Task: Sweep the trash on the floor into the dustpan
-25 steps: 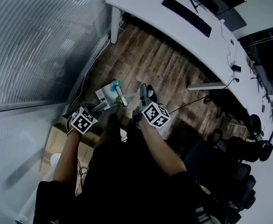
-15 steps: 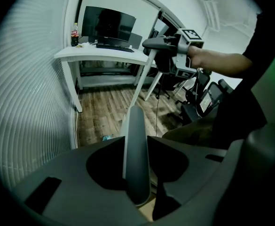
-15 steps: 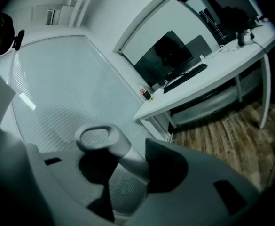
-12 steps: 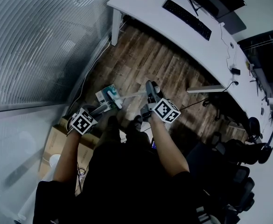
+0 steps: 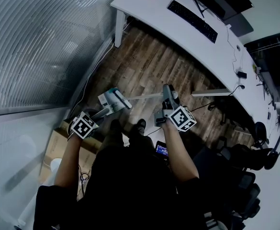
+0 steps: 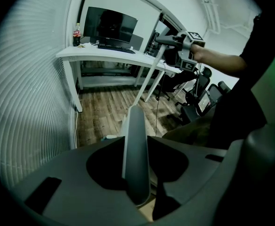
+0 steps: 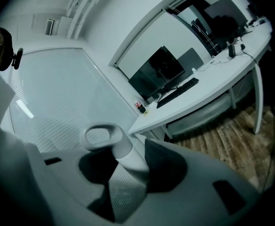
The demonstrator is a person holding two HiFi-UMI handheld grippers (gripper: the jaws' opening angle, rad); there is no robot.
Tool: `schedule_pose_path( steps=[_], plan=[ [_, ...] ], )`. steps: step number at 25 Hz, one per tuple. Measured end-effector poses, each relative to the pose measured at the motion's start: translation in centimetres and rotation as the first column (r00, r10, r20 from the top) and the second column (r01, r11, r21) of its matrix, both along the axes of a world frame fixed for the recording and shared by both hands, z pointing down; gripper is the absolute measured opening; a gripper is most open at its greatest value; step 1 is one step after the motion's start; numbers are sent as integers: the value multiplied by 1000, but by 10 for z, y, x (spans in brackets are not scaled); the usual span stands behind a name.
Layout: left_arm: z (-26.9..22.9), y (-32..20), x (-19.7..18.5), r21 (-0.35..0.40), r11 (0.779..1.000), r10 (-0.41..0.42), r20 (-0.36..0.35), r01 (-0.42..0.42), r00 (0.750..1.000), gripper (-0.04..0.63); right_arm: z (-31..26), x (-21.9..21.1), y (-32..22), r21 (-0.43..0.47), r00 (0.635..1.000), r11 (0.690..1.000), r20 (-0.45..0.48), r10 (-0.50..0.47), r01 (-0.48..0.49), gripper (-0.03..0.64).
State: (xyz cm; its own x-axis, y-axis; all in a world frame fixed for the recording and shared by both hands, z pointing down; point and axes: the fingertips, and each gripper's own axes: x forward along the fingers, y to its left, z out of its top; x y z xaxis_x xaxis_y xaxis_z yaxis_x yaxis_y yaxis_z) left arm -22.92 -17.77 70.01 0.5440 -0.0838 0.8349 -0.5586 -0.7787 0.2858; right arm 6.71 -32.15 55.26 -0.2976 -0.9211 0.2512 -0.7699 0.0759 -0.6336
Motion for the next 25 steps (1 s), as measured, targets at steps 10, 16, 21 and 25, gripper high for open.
schedule_pose_path(
  steps=[10, 16, 21, 25],
  plan=[
    [-1, -2, 3, -2, 1000, -5, -10, 5, 1000, 109, -16, 24, 9, -33, 999, 999, 38, 19, -18, 153],
    [-3, -3, 1, -3, 1000, -9, -7, 9, 1000, 109, -39, 29, 8, 8, 1000, 1000, -8, 8, -8, 152],
    [-1, -1, 2, -6, 1000, -14, -10, 14, 1000, 109, -59, 31, 5, 51, 998, 999, -66, 9, -6, 152],
    [-3, 0, 1, 12, 1000, 5, -1, -5, 1000, 110, -70, 28, 6, 63, 995, 998, -96, -11, 17, 152]
  ],
)
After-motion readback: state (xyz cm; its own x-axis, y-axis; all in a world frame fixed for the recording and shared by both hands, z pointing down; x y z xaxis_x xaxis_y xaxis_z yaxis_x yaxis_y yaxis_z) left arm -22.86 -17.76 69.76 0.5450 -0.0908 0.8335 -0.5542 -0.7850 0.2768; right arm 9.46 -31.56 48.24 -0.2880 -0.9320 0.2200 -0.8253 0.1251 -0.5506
